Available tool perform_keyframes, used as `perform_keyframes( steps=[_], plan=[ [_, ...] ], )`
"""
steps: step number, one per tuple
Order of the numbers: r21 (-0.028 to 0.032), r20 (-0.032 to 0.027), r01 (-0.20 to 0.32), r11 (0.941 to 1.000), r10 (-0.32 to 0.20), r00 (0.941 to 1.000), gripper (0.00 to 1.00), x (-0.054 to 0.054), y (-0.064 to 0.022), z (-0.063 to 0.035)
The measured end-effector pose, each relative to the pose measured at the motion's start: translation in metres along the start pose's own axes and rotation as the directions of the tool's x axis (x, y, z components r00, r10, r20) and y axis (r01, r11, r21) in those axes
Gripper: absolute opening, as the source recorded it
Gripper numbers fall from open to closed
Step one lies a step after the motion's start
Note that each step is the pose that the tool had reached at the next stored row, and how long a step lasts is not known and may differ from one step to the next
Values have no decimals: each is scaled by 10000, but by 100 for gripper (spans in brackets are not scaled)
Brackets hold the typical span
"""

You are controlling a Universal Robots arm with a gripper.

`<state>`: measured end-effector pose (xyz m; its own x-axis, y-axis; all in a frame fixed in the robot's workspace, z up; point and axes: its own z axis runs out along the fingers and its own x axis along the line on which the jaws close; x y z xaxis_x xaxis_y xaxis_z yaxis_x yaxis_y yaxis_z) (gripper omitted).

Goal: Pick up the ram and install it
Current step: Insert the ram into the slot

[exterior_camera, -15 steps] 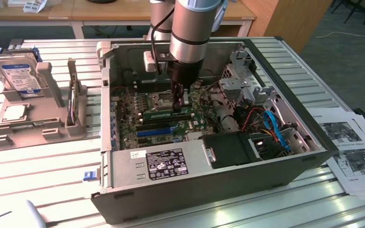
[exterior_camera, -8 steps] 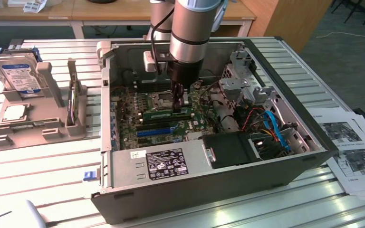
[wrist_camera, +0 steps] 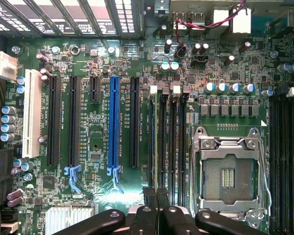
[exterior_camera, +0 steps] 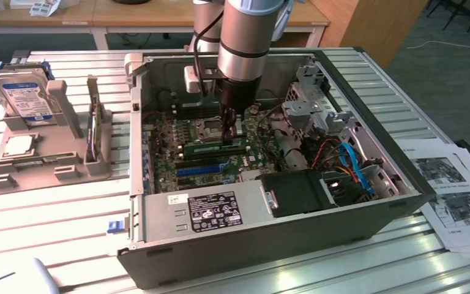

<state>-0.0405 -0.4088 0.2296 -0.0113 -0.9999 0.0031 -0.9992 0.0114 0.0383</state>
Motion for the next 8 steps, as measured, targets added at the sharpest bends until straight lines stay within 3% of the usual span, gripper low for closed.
perform_keyframes(
  steps=[8],
  plan=[
    [0, 0, -2, 10000, 2, 10000, 12, 0, 0, 28]
  ],
)
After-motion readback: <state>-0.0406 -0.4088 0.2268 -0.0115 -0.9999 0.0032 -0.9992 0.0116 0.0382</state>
